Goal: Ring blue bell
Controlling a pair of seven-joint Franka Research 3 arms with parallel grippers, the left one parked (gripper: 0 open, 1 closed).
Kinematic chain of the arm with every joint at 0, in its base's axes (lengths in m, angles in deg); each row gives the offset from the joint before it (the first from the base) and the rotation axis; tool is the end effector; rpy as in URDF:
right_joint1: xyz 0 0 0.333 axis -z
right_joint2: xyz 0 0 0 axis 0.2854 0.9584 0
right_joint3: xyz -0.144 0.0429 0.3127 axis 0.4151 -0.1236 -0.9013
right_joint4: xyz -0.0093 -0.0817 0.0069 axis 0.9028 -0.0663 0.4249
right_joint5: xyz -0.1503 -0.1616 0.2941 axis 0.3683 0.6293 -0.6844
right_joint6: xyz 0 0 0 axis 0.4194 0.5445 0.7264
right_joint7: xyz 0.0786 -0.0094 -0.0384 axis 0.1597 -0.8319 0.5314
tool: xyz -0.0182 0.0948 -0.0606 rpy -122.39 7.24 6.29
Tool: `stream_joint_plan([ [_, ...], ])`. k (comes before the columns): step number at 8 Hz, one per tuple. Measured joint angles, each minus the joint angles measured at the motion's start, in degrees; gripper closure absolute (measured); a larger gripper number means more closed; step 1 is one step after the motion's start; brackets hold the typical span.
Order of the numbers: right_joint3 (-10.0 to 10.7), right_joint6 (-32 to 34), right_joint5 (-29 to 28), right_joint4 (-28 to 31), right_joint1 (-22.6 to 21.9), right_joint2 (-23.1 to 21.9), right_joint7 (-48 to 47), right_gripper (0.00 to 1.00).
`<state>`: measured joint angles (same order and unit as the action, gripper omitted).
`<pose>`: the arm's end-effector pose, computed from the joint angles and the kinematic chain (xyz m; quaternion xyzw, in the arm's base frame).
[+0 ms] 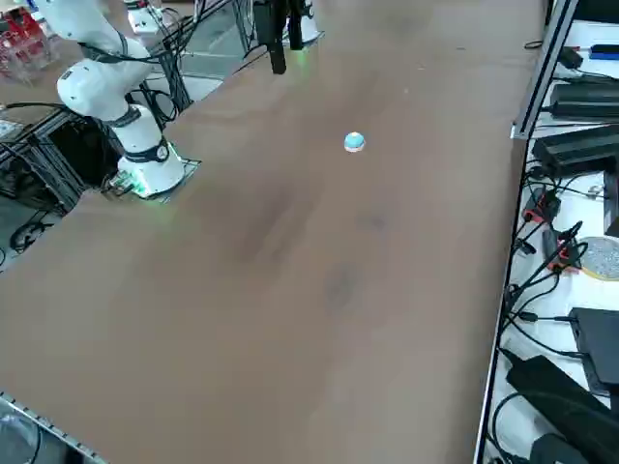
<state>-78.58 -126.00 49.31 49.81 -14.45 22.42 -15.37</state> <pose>0.5105 -0.0211 0.6338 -0.9991 -0.0408 0.0073 0.0013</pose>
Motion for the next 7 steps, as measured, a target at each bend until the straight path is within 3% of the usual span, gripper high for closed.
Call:
stream_joint_plan([
  [7,0.00,0.00,0.00,-0.08,-0.02,0.00,0.00,0.00],
])
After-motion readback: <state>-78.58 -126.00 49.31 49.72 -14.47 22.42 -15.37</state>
